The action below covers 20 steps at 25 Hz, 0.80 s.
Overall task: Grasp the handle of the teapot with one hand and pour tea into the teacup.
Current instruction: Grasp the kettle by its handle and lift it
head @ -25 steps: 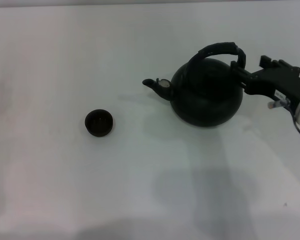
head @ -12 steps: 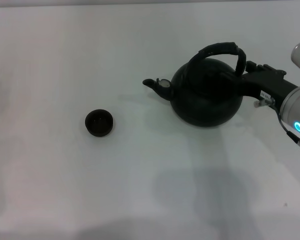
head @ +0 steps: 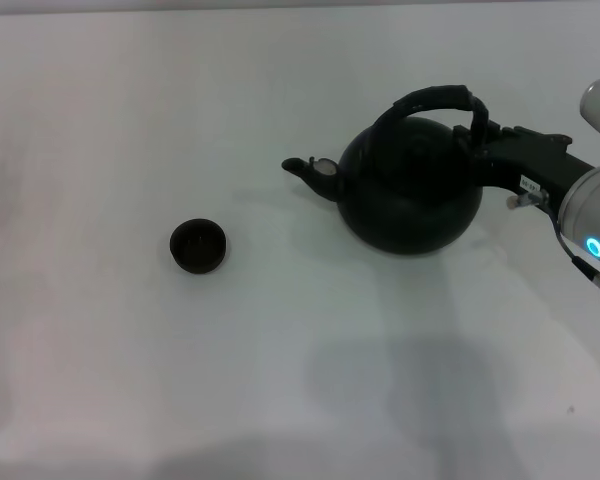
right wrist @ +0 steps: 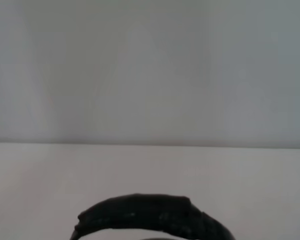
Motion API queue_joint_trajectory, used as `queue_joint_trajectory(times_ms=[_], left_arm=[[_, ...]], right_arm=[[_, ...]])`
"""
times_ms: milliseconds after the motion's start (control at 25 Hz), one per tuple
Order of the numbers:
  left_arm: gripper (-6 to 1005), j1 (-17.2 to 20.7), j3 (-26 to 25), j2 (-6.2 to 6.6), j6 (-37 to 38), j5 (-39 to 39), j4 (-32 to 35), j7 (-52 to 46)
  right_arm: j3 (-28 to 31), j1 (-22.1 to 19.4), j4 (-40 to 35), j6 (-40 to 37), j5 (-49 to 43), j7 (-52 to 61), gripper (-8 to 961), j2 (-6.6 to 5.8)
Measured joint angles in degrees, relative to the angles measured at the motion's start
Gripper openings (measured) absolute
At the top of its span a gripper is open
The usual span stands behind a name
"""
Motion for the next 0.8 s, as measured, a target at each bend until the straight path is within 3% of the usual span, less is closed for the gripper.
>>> queue_joint_trajectory(times_ms=[80,280,800], left_arm=[[875,-0.1,0.0,0.02,0.0,0.0,0.1,0.0],[875,-0.5,0.0,0.12,0.4,-0.1,0.3,0.1],[876,-0.8,-0.1,0.11,0.3,-0.2,0.3,-0.1]], right_arm=[[0.4,-0.2,0.2,-0.5,-0.1,0.0,353,0.58],[1.2,0.0,1.0,-0.8,0.3,0.0,301,1.53],[1.0,-0.1,-0.5,-0.8,0.3,-3.9,171,1.15]])
